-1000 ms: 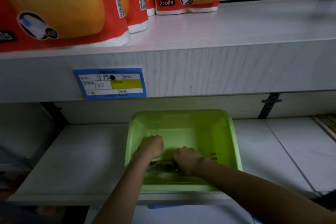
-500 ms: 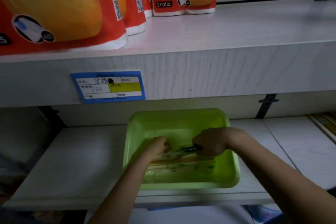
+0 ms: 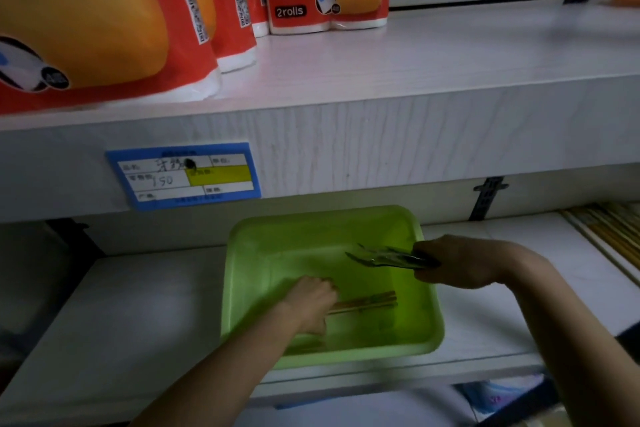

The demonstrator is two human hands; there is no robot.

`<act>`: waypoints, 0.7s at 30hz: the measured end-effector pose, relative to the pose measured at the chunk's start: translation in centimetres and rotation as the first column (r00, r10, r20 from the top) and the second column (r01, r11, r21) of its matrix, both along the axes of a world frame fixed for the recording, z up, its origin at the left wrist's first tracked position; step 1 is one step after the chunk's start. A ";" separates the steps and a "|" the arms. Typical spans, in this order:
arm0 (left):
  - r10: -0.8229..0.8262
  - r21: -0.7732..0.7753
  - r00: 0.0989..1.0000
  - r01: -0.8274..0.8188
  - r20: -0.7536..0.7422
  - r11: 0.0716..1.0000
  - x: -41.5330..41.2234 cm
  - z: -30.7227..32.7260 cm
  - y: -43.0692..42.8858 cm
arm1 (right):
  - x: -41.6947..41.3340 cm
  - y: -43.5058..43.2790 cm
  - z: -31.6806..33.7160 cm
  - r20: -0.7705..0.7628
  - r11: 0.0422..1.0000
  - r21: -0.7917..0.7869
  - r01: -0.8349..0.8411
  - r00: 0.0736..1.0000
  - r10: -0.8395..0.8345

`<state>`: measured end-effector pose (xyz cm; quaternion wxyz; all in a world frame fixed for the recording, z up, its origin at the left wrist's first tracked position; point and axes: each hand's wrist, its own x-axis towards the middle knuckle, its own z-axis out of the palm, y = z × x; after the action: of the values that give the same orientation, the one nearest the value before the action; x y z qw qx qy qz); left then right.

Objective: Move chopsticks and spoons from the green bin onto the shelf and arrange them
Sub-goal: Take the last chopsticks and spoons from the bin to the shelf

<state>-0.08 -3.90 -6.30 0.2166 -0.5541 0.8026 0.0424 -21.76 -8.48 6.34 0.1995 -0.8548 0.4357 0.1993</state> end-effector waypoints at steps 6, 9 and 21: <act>0.092 0.005 0.995 -0.092 -0.025 0.996 0.1 0.3 -1.3 | -0.9 0.4 -1.1 0.127 0.993 -0.010 0.119 0.985 -0.117; 0.189 0.100 0.967 -0.174 -0.168 0.980 1.4 0.2 -2.2 | -1.5 0.7 -1.5 0.194 0.982 -0.027 0.184 0.965 -0.176; 0.311 0.193 0.694 -0.245 -0.650 0.950 3.4 7.0 -4.1 | -4.3 4.7 -3.7 0.621 0.651 0.596 0.470 0.245 -0.745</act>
<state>3.28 -7.99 0.72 -0.0716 -0.6055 0.7301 0.3083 -26.08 -3.78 2.68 0.5631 -0.5577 0.5492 -0.2648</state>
